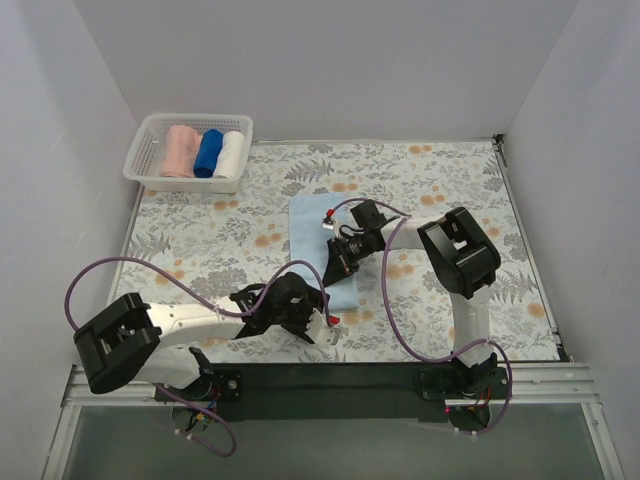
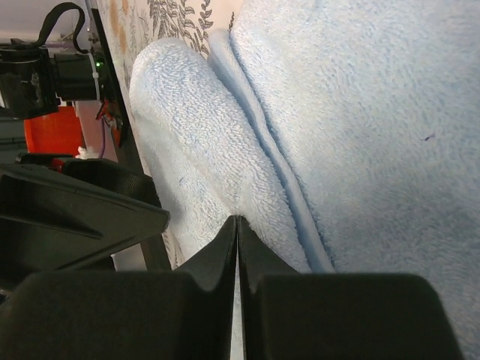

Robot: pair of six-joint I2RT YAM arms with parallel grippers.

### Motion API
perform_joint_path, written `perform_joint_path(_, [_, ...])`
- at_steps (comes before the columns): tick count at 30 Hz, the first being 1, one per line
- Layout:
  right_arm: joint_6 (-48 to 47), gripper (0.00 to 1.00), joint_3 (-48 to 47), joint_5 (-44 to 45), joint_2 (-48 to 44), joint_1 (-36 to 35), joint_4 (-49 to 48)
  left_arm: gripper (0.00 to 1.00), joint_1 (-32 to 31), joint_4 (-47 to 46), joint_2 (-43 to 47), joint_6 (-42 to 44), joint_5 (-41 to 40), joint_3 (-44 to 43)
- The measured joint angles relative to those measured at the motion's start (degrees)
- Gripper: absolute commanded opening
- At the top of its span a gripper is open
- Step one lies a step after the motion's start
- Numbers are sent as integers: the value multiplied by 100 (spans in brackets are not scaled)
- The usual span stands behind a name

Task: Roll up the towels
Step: Roll the towel

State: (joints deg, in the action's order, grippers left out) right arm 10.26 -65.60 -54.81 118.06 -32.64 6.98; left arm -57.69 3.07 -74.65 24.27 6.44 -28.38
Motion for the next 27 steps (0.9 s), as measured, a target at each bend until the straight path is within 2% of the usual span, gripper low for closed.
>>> perform_joint_path(3, [-17, 7, -13, -52, 35, 4, 2, 61, -66, -332, -122, 37, -190, 50])
perform_joint_path(7, [-22, 7, -24, -81, 46, 4, 2, 46, -96, -522, -361, -17, -264, -7])
perform_joint_path(8, [-24, 7, -24, -83, 46, 4, 2, 39, -96, -450, -444, -70, -254, -76])
perform_joint_path(10, [-22, 8, -24, -85, 46, 4, 4, 34, -94, -186, -623, -181, -177, -317])
perform_joint_path(13, [-39, 12, -24, -87, 22, 4, 33, 21, -9, 348, -859, -452, 105, -713])
perform_joint_path(18, [-212, 29, -59, -33, -149, 9, 400, 10, 173, 1150, -918, -785, 682, -1147])
perform_joint_path(19, [-273, 34, -127, -26, -186, 39, 549, 8, 205, 1309, -940, -852, 831, -1220])
perform_joint_path(20, [-345, 45, -227, 15, -219, 90, 697, 8, 245, 1482, -964, -918, 992, -1296])
perform_joint_path(22, [-553, 53, -509, 114, -299, 258, 1008, 7, 378, 1836, -1025, -1056, 1379, -1451])
perform_joint_path(23, [-688, 62, -649, 168, -356, 376, 1137, 6, 476, 2022, -1071, -1113, 1572, -1532])
perform_joint_path(27, [-1246, 64, -1021, 389, -780, 898, 1683, 5, 988, 2771, -1515, -1259, 2476, -2028])
